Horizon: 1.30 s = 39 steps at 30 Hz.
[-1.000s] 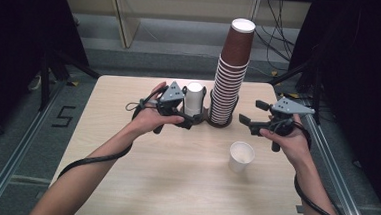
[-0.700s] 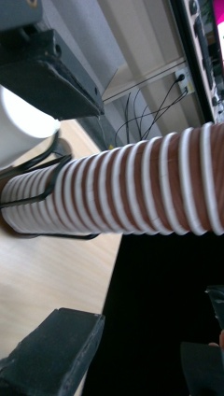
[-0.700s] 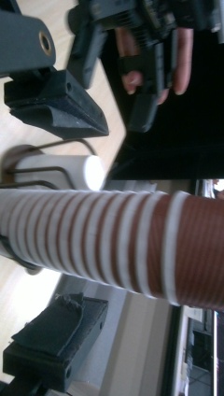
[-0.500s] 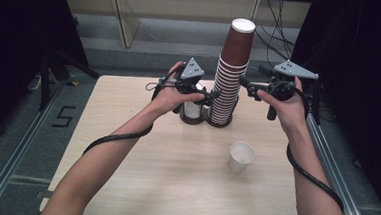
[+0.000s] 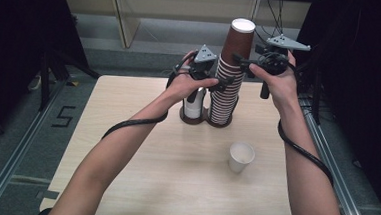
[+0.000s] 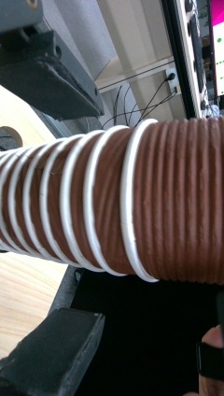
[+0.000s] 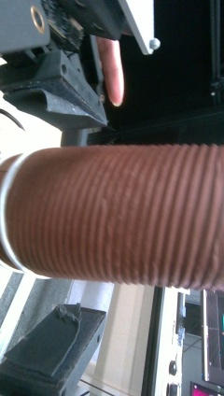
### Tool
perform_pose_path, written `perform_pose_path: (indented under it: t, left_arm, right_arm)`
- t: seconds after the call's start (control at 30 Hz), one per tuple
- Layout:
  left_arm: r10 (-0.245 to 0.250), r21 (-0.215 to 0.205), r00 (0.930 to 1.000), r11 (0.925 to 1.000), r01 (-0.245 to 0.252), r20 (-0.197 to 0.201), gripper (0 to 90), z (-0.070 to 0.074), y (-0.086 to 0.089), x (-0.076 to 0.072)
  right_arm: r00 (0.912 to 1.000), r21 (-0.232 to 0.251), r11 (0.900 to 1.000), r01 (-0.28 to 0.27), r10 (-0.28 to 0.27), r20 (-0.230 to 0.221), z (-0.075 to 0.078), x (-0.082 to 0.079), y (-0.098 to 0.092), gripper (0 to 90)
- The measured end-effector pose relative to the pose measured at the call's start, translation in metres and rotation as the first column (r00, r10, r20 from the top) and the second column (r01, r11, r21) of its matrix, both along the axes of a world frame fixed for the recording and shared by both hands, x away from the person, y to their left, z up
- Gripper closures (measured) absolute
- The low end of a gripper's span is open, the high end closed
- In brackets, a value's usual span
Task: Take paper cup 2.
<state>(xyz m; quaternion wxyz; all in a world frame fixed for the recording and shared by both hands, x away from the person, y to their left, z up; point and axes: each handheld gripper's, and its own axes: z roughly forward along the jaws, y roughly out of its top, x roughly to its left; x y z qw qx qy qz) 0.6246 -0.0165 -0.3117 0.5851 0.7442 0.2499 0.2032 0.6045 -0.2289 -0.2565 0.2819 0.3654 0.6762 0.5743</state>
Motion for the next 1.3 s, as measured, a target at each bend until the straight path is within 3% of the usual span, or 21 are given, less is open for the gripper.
perform_pose_path:
  t: [0.1,0.13,0.3,0.63,0.93,1.3]
  left_arm:
    - [-0.001,-0.006,1.0,1.0,0.001,0.001,1.7,0.002,-0.002,0.002]
    - [-0.003,-0.02,0.9998,0.9998,0.003,-0.018,1.7,0.004,-0.004,0.005]
    - [0.005,-0.01,0.9997,0.9999,-0.005,-0.022,1.7,0.006,-0.008,0.011]
    - [0.013,-0.029,0.9986,0.9995,-0.015,-0.051,4.2,0.007,-0.016,0.019]
    - [0.019,-0.03,0.9982,0.9993,-0.021,-0.056,5.5,0.006,-0.017,0.022]
    - [0.019,-0.024,0.9983,0.9995,-0.02,-0.055,5.5,0.006,-0.017,0.022]
  right_arm:
    - [1.0,0.005,1.0,0.006,-0.006,-0.008,0.002,0.003,0.001,7.9]
    - [0.9998,0.006,1.0,0.006,-0.006,-0.019,0.002,0.004,0.002,7.9]
    - [0.9999,0.008,1.0,0.001,0.0,-0.013,0.006,0.01,0.008,7.5]
    - [0.9995,0.009,1.0,0.006,-0.006,-0.031,0.008,0.021,0.018,7.5]
    - [0.9994,0.021,1.0,0.017,-0.016,-0.03,0.007,0.026,0.023,9.2]
    - [0.9993,0.028,0.999,0.038,-0.038,0.005,0.007,0.027,0.025,15.5]
